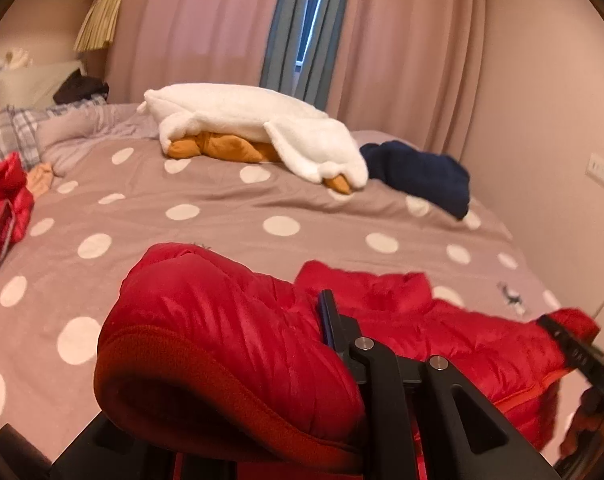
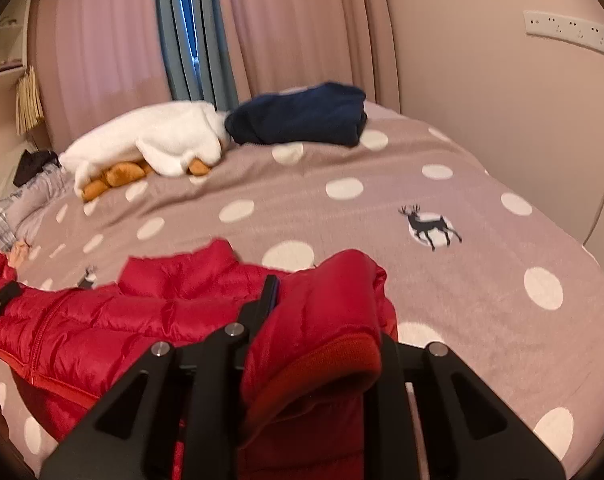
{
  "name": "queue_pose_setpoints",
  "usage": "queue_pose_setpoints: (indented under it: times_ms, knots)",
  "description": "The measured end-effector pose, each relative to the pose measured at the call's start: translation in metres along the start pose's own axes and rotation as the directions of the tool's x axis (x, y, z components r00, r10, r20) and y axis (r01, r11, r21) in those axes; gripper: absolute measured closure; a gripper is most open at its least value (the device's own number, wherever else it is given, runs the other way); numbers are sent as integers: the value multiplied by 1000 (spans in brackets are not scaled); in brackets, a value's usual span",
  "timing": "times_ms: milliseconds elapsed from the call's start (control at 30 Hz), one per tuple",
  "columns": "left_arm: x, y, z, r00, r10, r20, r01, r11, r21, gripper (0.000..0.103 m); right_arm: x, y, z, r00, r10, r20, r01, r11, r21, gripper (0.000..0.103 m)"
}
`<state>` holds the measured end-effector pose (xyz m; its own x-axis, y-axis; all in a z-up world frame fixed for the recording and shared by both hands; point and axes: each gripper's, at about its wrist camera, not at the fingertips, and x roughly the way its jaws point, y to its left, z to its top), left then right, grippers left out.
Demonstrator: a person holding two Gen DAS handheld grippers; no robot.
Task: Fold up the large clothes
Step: 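Lower the folded hem onto the jacket and open both grippers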
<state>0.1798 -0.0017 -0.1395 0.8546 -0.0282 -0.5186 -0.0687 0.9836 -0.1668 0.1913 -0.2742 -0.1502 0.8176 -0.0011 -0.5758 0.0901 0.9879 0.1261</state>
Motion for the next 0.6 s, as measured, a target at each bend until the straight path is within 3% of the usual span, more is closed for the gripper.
queue_pose_setpoints:
  times_ms: [133,233,400,533,600]
  knots:
    - [-3,-4,4,1000,16,17,-17,1000,22,82,1,1,2,1000,-7,11,7,1000,12,82]
    - [-2,6,10,1000,13,2,-13,1000,-14,65,3,1,4,1000,-15,11,15,1000,27,78]
    - [9,19,14,999,-17,-48,13,998,-66,64,6,2,5,1000,-11,25,10,999,44,59]
    - [13,19,12,998,7,-62,-10,998,-60,64,3,7,6,997,-53,63,51,998,27,29]
    - [14,21,12,998,1,-63,-5,998,-59,64,2,6,6,995,-59,74,57,998,25,27]
